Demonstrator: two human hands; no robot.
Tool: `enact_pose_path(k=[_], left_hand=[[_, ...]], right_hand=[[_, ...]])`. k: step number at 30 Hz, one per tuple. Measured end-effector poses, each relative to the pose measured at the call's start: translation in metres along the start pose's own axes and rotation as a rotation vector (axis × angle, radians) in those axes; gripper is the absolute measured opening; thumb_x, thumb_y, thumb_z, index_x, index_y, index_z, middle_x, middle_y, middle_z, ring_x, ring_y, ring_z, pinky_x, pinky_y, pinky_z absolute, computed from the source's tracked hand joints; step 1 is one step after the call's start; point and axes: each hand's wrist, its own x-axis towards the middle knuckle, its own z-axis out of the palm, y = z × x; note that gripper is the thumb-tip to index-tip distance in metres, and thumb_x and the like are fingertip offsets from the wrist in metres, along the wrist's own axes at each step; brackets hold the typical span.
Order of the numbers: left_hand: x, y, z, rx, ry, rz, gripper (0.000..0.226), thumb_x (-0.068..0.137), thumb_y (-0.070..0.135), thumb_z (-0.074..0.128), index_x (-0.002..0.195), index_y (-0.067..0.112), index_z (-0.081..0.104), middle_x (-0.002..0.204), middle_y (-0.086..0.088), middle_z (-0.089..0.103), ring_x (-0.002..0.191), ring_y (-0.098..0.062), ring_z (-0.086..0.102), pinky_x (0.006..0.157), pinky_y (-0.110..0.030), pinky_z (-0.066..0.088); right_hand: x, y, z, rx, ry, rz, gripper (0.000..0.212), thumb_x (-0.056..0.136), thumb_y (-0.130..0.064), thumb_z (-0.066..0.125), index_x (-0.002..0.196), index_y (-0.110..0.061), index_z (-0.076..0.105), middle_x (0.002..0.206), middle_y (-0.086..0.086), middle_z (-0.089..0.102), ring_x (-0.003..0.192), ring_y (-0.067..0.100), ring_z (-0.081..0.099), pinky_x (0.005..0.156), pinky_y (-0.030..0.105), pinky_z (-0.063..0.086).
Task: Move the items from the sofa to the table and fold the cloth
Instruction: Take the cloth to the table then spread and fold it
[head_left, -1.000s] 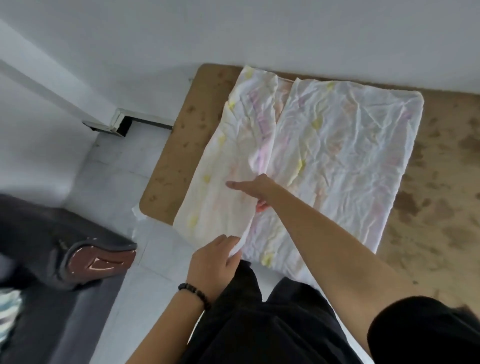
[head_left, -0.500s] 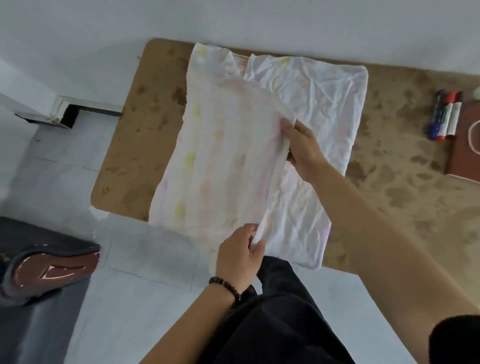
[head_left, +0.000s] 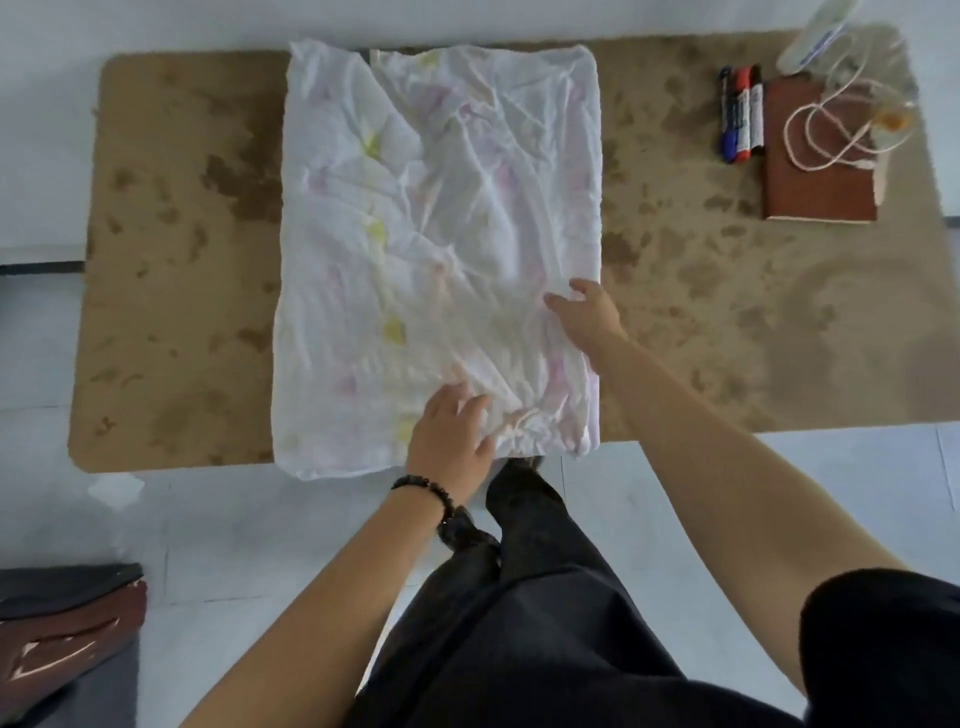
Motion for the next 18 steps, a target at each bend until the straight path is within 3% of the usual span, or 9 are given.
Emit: enact_pose_path(k=[4, 6, 9, 10, 11, 14, 18], left_hand=[[0.016, -0.035, -0.013, 0.229, -0.091, -0.053, 0.056, 0.098, 0.03, 0.038, 0.151, 0.028, 0.021, 0.161, -0.003, 0.011, 0.147, -0.027, 0.01, 0.114, -0.046, 0.025], [0.019, -0.034, -0.018, 0.3, -0.098, -0.042, 0.048, 0.099, 0.03, 0.032, 0.147, 0.03, 0.032, 0.157, -0.002, 0.023, 0.14, -0.028, 0.022, 0.106, -0.047, 0.034], [0.033, -0.018, -0.033, 0.39, -0.021, -0.032, 0.041, 0.101, 0.036, 0.025, 0.106, 0.021, 0.063, 0.125, -0.005, 0.054, 0.11, -0.028, 0.045, 0.087, -0.041, 0.04], [0.043, -0.01, -0.038, 0.431, 0.02, 0.004, 0.044, 0.101, 0.036, 0.024, 0.094, 0.017, 0.063, 0.114, -0.007, 0.058, 0.102, -0.027, 0.048, 0.082, -0.039, 0.04], [0.057, -0.002, -0.044, 0.472, 0.069, 0.055, 0.043, 0.102, 0.035, 0.025, 0.095, 0.015, 0.063, 0.108, -0.007, 0.06, 0.099, -0.027, 0.05, 0.079, -0.038, 0.04], [0.106, 0.031, -0.058, 0.509, 0.169, 0.252, 0.029, 0.1, 0.022, 0.04, 0.126, 0.013, 0.051, 0.109, -0.009, 0.06, 0.098, -0.028, 0.054, 0.072, -0.036, 0.041], [0.165, 0.086, -0.069, 0.635, 0.044, 0.41, 0.06, 0.094, 0.005, 0.042, 0.148, 0.024, 0.023, 0.102, -0.008, 0.053, 0.089, -0.029, 0.055, 0.066, -0.036, 0.04]], right_hand=[[-0.031, 0.039, -0.009, -0.191, -0.067, 0.048, 0.038, 0.092, -0.032, 0.061, 0.122, -0.01, 0.06, 0.111, 0.004, 0.067, 0.089, 0.02, 0.062, 0.078, 0.033, 0.051], [-0.045, 0.059, -0.015, -0.3, -0.097, 0.104, 0.032, 0.091, -0.028, 0.059, 0.111, -0.004, 0.066, 0.107, 0.012, 0.069, 0.086, 0.024, 0.063, 0.079, 0.036, 0.055], [-0.063, 0.083, -0.023, -0.265, -0.08, 0.138, 0.031, 0.093, -0.031, 0.058, 0.109, -0.006, 0.069, 0.098, 0.008, 0.068, 0.086, 0.023, 0.062, 0.078, 0.035, 0.053], [-0.067, 0.087, -0.024, -0.24, -0.066, 0.121, 0.031, 0.094, -0.032, 0.058, 0.11, -0.008, 0.069, 0.098, 0.006, 0.068, 0.089, 0.024, 0.062, 0.082, 0.036, 0.053], [-0.07, 0.091, -0.025, -0.204, -0.056, 0.098, 0.03, 0.095, -0.034, 0.058, 0.111, -0.01, 0.069, 0.1, 0.005, 0.068, 0.093, 0.025, 0.063, 0.086, 0.038, 0.053], [-0.079, 0.098, -0.025, -0.053, -0.041, 0.036, 0.024, 0.094, -0.035, 0.061, 0.111, -0.02, 0.07, 0.099, 0.0, 0.07, 0.093, 0.022, 0.065, 0.088, 0.039, 0.055], [-0.08, 0.109, -0.03, 0.036, -0.017, -0.007, 0.015, 0.093, -0.034, 0.063, 0.102, -0.025, 0.071, 0.087, -0.003, 0.068, 0.079, 0.019, 0.061, 0.07, 0.033, 0.053]])
